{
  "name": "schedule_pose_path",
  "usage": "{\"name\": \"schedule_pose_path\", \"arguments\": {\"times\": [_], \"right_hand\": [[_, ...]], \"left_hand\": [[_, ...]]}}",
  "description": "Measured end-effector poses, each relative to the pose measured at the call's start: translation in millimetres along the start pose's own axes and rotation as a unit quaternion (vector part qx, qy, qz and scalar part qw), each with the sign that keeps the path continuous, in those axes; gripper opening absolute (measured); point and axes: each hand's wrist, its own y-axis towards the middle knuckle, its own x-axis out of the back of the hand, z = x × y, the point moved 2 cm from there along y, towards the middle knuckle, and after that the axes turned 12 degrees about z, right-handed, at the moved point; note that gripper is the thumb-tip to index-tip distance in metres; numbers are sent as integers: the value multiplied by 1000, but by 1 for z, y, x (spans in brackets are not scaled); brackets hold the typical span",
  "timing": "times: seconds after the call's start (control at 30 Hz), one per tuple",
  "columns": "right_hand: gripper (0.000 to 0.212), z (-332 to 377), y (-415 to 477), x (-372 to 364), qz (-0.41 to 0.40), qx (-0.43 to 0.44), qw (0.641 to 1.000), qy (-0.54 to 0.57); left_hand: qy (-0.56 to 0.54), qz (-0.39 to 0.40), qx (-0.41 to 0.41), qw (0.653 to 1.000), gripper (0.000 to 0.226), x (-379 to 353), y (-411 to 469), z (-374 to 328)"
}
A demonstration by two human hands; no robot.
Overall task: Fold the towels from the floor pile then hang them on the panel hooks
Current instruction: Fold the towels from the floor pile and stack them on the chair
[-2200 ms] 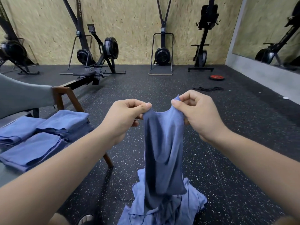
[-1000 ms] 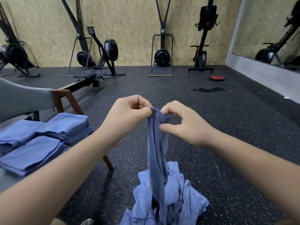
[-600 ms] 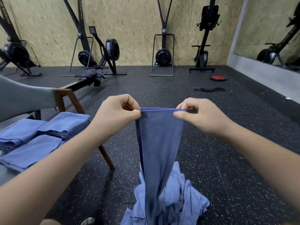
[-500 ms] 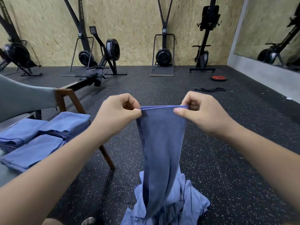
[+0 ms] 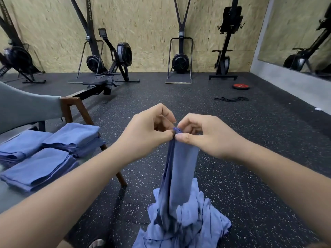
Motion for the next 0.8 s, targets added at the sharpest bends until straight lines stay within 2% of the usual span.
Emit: {"name": "schedule_pose_path", "arguments": {"times": [0.03, 0.17, 0.3, 0.47, 0.67, 0.8], "right_hand": [[10, -1, 1, -1, -3, 10, 1000, 10], [11, -4, 5, 1, -8, 27, 999, 32], [13, -7, 6, 2, -11, 34, 999, 1], [15, -15, 5, 9, -9, 6, 1000, -12], [15, -24, 2, 13, 20, -54, 996, -64], [41, -25, 1, 16, 23, -62, 992, -108]], "left_hand": [[-5, -3, -3, 1000, 25, -1, 0, 0], [-107, -14, 4, 994, 27, -10, 1, 7], [-183, 34, 40, 982, 29, -28, 1, 26], [-196, 99, 68, 973, 13, -46, -1, 53], [-150, 115, 98, 977, 10, -59, -4, 69], [-139, 75, 77, 984, 17, -56, 0, 66]]}}
